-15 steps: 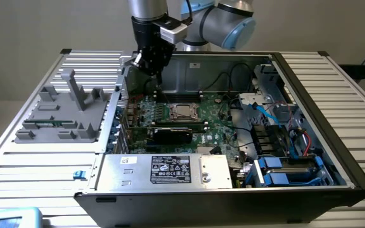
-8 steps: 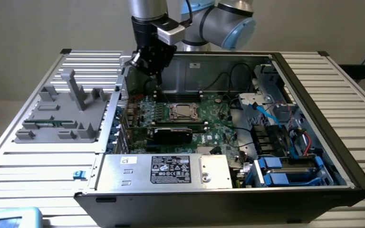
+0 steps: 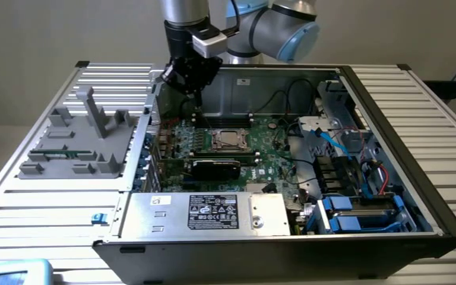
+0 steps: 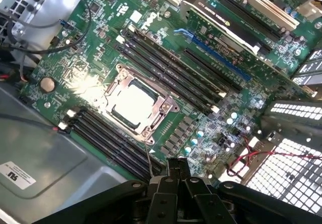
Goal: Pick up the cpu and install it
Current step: 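Install the first cpu locking lever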
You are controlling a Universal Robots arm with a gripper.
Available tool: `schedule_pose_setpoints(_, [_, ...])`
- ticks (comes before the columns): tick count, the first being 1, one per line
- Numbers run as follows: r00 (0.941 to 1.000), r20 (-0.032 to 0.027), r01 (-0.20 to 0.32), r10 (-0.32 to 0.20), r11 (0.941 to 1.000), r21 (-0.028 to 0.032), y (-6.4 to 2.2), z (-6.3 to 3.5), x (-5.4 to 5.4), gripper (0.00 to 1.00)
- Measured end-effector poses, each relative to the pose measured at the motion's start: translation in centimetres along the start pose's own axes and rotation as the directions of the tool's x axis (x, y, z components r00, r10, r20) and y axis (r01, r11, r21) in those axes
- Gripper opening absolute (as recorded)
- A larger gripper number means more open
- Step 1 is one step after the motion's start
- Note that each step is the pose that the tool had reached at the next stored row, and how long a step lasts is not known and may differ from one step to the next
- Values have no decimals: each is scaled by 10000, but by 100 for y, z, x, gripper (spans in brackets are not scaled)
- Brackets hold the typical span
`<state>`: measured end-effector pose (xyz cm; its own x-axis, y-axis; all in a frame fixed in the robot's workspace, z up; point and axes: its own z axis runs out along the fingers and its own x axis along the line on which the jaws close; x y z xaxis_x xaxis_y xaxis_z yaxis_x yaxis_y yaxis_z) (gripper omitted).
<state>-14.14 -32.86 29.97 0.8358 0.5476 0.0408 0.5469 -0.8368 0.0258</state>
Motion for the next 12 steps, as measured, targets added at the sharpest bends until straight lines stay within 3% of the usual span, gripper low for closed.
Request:
schedule_pose_setpoints(6, [9962, 13, -873, 873, 9962, -23, 0, 0, 0, 11])
schedule_pose_setpoints(12, [9849, 21, -1730, 1730, 9849, -41, 0, 0, 0, 11])
